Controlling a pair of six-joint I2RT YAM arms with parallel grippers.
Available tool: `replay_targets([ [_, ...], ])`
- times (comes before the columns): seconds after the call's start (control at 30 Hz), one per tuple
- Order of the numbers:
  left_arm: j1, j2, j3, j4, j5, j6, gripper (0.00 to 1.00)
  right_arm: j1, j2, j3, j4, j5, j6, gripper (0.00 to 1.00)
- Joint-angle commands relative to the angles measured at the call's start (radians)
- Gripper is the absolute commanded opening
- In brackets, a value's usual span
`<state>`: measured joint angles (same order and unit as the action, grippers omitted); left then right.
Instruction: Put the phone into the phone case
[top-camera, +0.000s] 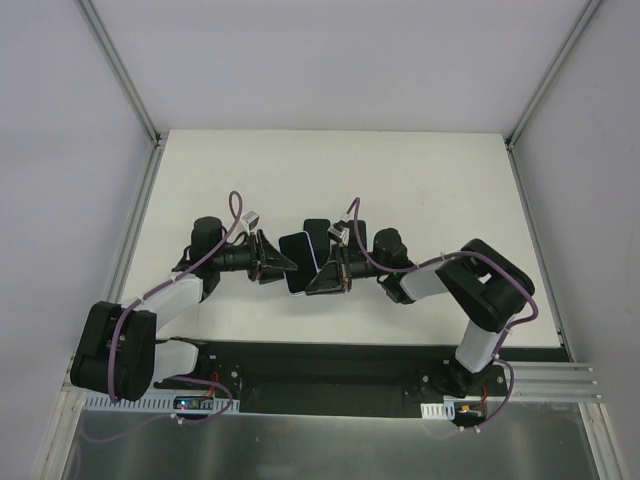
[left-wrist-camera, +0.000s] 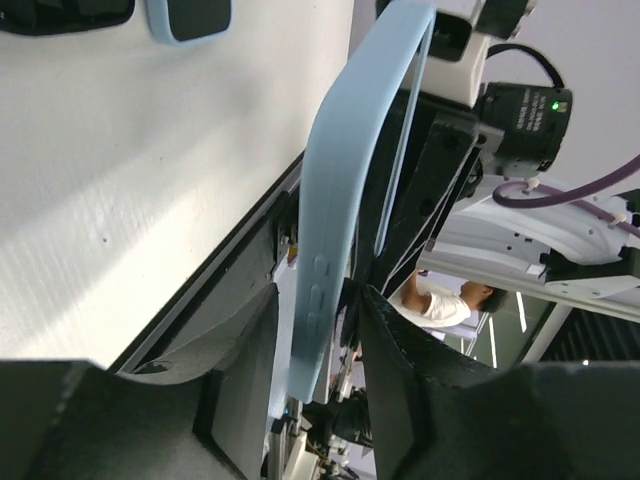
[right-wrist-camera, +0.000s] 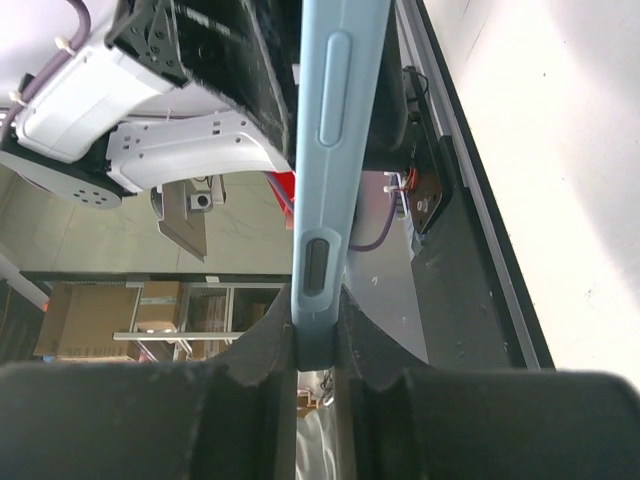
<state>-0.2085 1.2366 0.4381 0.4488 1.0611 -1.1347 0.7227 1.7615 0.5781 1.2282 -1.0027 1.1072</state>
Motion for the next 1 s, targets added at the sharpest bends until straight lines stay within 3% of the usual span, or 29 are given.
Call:
replay_targets([
  [0.0,-0.002,-0.08,-0.038,-0.012,-0.001,0.013,0.41,0.021,-0.005,0.06,0.212,0.038,0.009,0.02],
  [0.13,-0.003,-0.143,-0.079,0.007,0.0,0.001,0.48,0.026,0.016,0.072,0.267,0.058,0.069,0.02],
  [0.27,-0.002,-0.204,-0.116,0.03,-0.003,-0.022,0.48,0.034,0.046,0.089,0.303,0.067,0.114,0.05],
  [0.33,-0.003,-0.23,-0.128,0.048,-0.006,-0.037,0.42,0.037,0.059,0.095,0.303,0.067,0.112,0.13],
  [0.37,-0.003,-0.236,-0.13,0.051,-0.009,-0.042,0.29,0.04,0.064,0.097,0.303,0.07,0.112,0.15],
  [0.47,-0.003,-0.25,-0.133,0.053,-0.01,-0.048,0.09,0.043,0.072,0.095,0.303,0.069,0.106,0.23],
  [0.57,-0.002,-0.249,-0.136,0.051,-0.01,-0.053,0.0,0.044,0.066,0.094,0.303,0.069,0.105,0.38],
  [0.63,-0.003,-0.241,-0.136,0.045,-0.015,-0.054,0.0,0.044,0.064,0.094,0.303,0.07,0.105,0.46],
  [0.8,-0.002,-0.232,-0.133,0.036,0.002,-0.042,0.0,0.043,0.061,0.095,0.301,0.073,0.106,0.47],
  [0.97,-0.003,-0.239,-0.096,-0.033,0.039,0.044,0.0,0.037,0.059,0.106,0.303,0.072,0.112,0.38],
])
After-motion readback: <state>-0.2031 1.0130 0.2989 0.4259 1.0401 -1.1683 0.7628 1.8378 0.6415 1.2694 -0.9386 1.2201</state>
